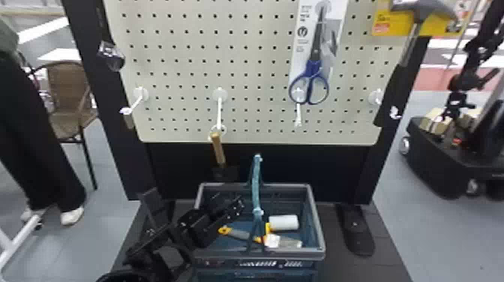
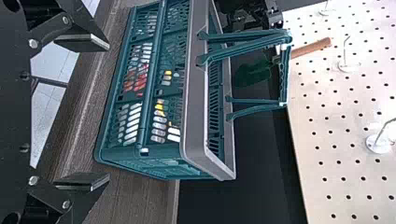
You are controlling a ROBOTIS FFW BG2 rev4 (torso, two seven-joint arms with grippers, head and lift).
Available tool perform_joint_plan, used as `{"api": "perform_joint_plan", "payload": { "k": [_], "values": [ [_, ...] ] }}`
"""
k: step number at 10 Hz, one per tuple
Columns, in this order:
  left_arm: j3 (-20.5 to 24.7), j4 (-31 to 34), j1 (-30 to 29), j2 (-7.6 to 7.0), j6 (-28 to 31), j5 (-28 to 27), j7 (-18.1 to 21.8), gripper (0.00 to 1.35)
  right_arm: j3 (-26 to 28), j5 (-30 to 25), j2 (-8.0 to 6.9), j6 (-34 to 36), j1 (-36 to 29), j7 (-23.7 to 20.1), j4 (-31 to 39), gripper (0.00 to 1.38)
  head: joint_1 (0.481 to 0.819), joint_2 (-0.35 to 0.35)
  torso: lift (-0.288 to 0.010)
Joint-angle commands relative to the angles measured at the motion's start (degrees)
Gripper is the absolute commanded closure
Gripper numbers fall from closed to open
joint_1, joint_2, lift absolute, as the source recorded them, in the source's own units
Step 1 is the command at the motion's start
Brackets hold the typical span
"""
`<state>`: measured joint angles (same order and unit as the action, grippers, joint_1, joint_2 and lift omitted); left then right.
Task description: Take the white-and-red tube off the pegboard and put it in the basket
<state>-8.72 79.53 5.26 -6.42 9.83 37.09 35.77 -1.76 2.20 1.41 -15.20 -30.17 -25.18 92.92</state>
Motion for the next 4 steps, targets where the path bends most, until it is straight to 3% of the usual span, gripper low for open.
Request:
{"api": "perform_joint_plan", "payload": {
  "k": [1, 4],
  "values": [
    [0.02, 0.0, -0.12, 0.0, -0.08, 0.09, 0.0, 0.27, 0.0, 0.0, 0.0, 0.0, -0.01, -0.04, -0.03, 0.29, 0.549, 0.0, -0.1],
    [0.11, 0.0, -0.12, 0.0, 0.1, 0.09, 0.0, 0.27, 0.0, 0.09, 0.0, 0.0, -0.01, -0.04, -0.03, 0.29, 0.549, 0.0, -0.1]
  ]
}}
